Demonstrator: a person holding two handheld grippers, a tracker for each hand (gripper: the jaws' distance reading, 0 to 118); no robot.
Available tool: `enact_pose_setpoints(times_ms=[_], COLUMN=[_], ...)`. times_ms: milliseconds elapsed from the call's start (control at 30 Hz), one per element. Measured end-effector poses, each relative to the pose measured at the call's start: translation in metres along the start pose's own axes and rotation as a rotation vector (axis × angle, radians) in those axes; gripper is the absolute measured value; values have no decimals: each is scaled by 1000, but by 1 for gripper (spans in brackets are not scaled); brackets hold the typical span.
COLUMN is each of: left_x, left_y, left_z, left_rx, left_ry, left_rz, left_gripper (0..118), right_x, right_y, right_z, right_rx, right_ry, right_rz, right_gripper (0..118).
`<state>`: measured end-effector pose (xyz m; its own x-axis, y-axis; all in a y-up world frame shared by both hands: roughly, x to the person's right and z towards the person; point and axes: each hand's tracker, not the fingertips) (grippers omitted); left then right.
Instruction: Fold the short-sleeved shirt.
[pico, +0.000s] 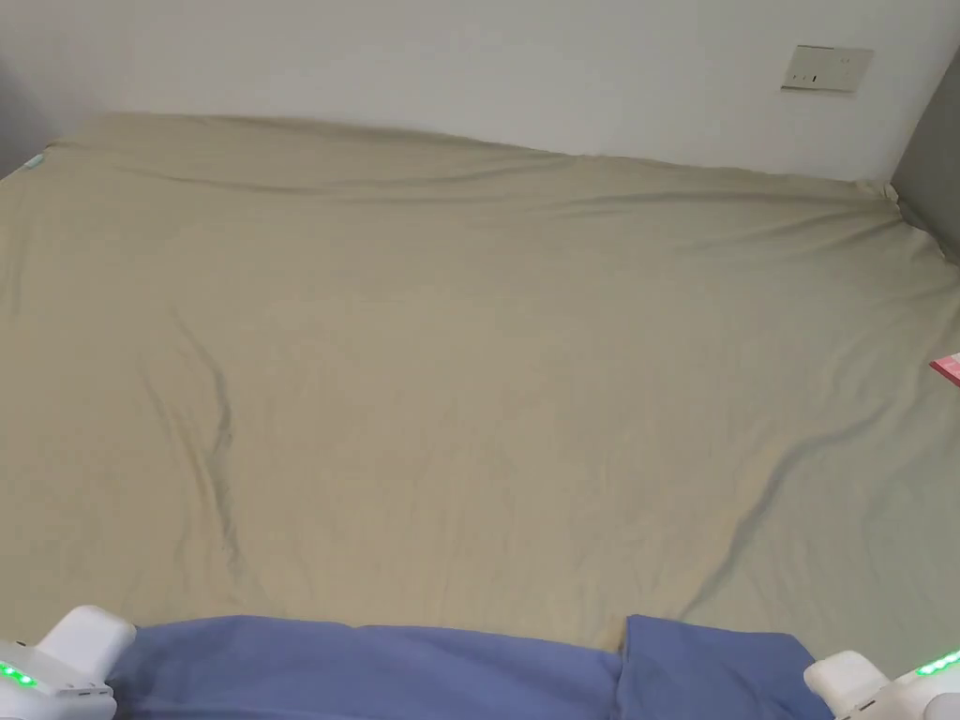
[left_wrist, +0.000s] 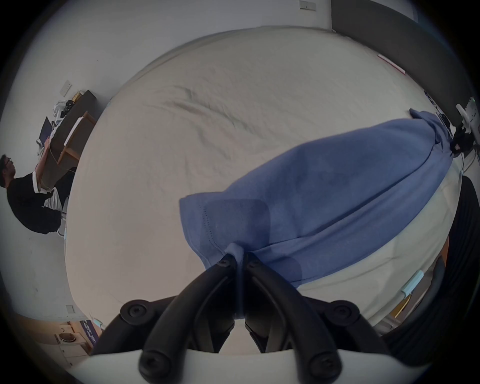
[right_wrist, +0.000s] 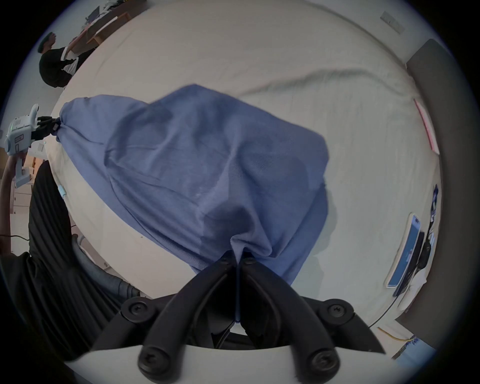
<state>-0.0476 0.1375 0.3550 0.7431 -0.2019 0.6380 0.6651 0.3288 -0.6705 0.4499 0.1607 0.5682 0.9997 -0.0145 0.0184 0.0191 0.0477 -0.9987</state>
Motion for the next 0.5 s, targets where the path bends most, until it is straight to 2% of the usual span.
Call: enact_pose_setpoints(times_ms=[233, 267, 333, 367, 400, 433, 467, 500], left_x=[3, 4, 2, -1, -1, -5, -10, -15], left_y=[2, 3, 6, 8, 13, 17, 21, 27], left_z=[-21, -22, -20, -17, -12, -6, 1, 12], left_rx=[-45, -46, -44, -41, -33, -6, 27, 99], left_ry=[-15, -14, -9, -2, 37, 73, 64, 30], left_rz=[-30, -39, -55, -52, -28, -4, 19, 63], left_gripper=[2, 3, 12, 20, 42, 71, 97, 115], right_x=[9, 10, 11, 12, 14, 14, 15, 16], right_y=[10, 10, 9, 9, 10, 11, 12, 15], right_z=[-38, -35, -27, -19, -10, 1, 11, 27], right_rx=[-72, -73, -60, -31, 14, 56, 99, 167], right_ry=[7, 3, -6, -24, -43, -73, -109, -142], right_rz=[-17, -18, -16, -17, -24, -26, -26, -24], right_gripper=[5, 8, 18, 31, 59, 89, 109, 113])
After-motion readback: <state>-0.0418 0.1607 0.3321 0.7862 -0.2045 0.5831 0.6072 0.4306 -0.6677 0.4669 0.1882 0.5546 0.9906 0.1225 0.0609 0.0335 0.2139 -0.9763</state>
